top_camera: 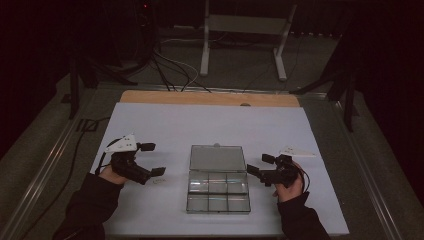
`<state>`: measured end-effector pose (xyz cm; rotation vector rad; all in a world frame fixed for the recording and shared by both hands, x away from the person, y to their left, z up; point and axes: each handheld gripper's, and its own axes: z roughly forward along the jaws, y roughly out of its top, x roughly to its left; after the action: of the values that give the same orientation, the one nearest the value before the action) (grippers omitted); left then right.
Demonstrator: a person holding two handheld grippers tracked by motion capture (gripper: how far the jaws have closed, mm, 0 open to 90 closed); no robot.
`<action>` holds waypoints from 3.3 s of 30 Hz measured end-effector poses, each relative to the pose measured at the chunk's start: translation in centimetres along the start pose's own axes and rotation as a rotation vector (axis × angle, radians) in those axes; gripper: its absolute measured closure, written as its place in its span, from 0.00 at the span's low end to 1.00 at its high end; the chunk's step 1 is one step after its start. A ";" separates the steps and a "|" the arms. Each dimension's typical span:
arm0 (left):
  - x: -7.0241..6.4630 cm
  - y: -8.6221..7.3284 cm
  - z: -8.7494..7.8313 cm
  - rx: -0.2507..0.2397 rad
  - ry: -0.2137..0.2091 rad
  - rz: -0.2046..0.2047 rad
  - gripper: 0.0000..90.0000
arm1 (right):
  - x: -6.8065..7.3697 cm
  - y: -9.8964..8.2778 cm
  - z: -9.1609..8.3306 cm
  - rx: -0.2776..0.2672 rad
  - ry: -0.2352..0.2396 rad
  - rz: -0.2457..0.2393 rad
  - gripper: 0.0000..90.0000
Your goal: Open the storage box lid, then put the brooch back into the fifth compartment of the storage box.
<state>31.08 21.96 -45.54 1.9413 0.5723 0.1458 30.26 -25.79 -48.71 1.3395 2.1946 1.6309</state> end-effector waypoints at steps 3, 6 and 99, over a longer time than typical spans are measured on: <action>0.0 -0.3 -0.2 0.000 -0.008 0.009 0.03 | 0.0 0.0 0.0 0.000 -0.001 0.000 0.02; 0.0 -0.7 -0.3 0.007 -0.007 0.019 0.02 | 0.0 0.0 0.0 0.000 0.000 -0.001 0.02; 0.4 -4.5 3.8 0.363 -0.024 0.030 0.98 | -0.4 -0.1 -0.4 0.002 0.017 0.018 0.02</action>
<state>31.28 20.47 -51.18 2.3003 0.5842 0.0382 30.20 -26.36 -48.78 1.3542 2.2008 1.6526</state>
